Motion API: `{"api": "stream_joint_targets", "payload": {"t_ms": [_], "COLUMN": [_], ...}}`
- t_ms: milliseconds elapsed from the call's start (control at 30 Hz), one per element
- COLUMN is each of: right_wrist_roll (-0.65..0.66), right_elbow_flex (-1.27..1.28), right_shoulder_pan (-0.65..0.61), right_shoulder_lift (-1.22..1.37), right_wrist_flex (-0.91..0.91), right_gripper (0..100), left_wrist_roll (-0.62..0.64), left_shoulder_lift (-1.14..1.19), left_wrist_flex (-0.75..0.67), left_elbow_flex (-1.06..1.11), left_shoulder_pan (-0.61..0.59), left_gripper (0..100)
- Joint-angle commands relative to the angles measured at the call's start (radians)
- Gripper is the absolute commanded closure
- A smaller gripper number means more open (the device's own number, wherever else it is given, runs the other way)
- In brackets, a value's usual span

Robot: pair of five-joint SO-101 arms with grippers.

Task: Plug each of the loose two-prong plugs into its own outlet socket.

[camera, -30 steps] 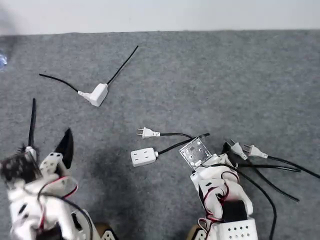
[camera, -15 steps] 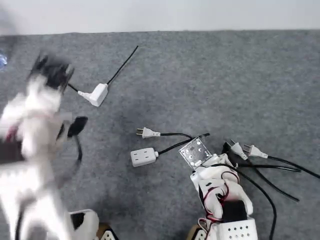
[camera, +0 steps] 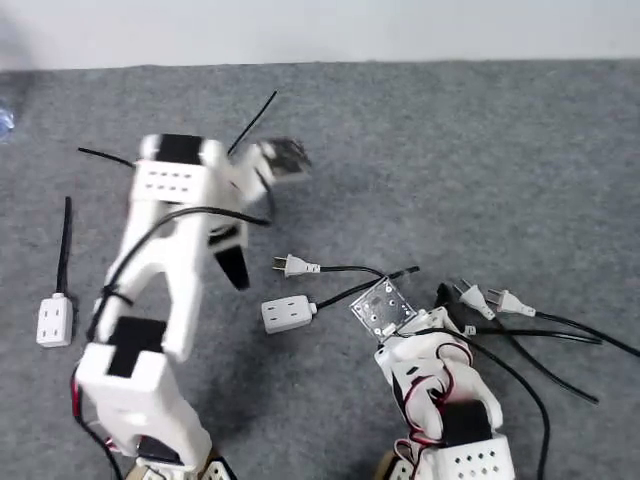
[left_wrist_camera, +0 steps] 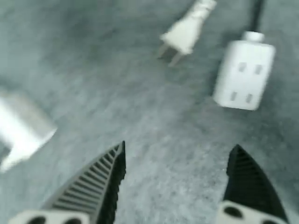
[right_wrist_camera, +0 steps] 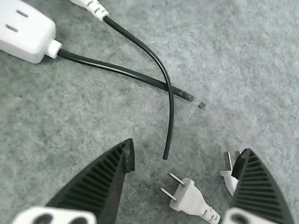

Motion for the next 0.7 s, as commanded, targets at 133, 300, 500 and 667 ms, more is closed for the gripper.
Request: {"api": "stream_joint_targets", "payload": {"t_ms": [133, 300, 500, 667], "right_wrist_roll": [-0.005, -0.005, -0.003, -0.003], "right_elbow_flex": [0.017, 0.017, 0.017, 0.017], "right_shoulder_pan": [-0.008, -0.010, -0.008, -0.008], "right_shoulder_lift": [0.002, 0.002, 0.002, 0.002], "right_wrist_flex": [-0.018, -0.016, -0.015, -0.015], "right_gripper": [66.4, 66.4, 66.4, 66.4], "left_wrist_roll": [-0.129, -0.144, -0.112, 0.012], "left_shoulder_lift": [0.040, 0.041, 0.034, 0.035], "left_wrist_flex": [0.014, -0.055, -0.206, -0.315], "left_elbow_flex": [0.096, 0.188, 0.325, 0.366], "left_shoulder_pan": [0.190, 0.272, 0.321, 0.299], "left_gripper": [67, 67, 68, 68]}}
